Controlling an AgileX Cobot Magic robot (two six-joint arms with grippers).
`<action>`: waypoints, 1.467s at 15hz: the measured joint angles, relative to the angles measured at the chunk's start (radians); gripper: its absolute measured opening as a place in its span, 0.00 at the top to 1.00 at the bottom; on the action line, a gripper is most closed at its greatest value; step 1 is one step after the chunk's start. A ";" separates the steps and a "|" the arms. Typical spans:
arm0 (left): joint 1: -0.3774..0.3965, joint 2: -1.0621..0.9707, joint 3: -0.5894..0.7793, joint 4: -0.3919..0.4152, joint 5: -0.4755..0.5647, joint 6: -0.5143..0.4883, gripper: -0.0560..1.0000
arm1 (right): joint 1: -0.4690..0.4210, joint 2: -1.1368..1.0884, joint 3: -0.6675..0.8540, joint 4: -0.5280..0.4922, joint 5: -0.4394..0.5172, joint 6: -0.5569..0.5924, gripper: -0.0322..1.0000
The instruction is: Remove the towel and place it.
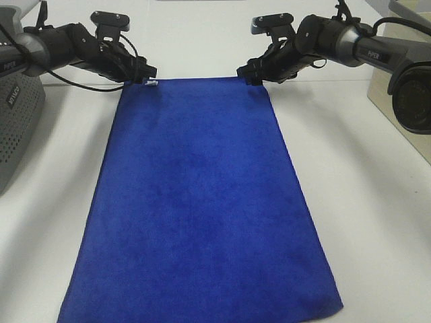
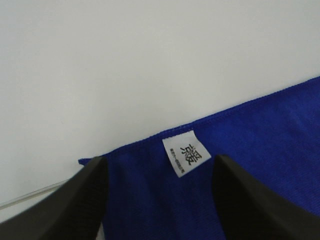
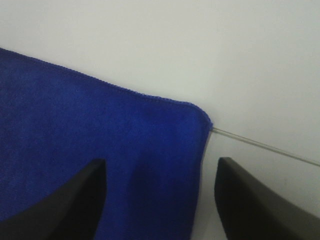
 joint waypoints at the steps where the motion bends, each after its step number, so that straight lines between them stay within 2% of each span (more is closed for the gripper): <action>1: 0.000 0.000 0.000 0.008 0.007 0.000 0.38 | -0.001 -0.003 0.000 0.000 0.011 0.000 0.36; 3: 0.000 -0.012 0.000 0.025 0.091 -0.002 0.34 | -0.011 -0.024 0.000 -0.001 0.079 0.000 0.36; 4: 0.000 -0.030 0.000 0.032 0.163 -0.015 0.33 | -0.014 -0.045 0.000 -0.001 0.151 0.007 0.36; 6: 0.000 -0.098 0.000 0.049 0.359 -0.047 0.33 | -0.027 -0.117 0.000 -0.003 0.342 0.053 0.34; 9: 0.000 -0.222 0.000 0.082 0.692 -0.140 0.28 | -0.028 -0.250 0.000 -0.004 0.671 0.118 0.24; 10: 0.000 -0.263 0.000 0.093 0.799 -0.168 0.26 | -0.028 -0.293 0.000 -0.004 0.745 0.143 0.22; 11: -0.001 -0.307 0.000 0.102 0.851 -0.196 0.26 | -0.028 -0.333 0.000 -0.004 0.767 0.164 0.22; 13: -0.003 -0.397 0.000 0.132 0.866 -0.235 0.25 | -0.028 -0.411 0.000 -0.006 0.773 0.194 0.21; 15: 0.004 -0.475 0.000 0.195 0.868 -0.268 0.25 | -0.046 -0.504 0.000 -0.013 0.779 0.221 0.21; 18: 0.115 -0.539 0.000 0.281 0.870 -0.328 0.25 | -0.128 -0.604 0.000 -0.027 0.782 0.245 0.21; 20: 0.208 -0.550 0.004 0.285 0.870 -0.336 0.25 | -0.170 -0.643 0.000 -0.057 0.782 0.245 0.21; 22: 0.229 -0.609 0.071 0.285 0.871 -0.328 0.25 | -0.165 -0.698 0.028 -0.075 0.781 0.238 0.22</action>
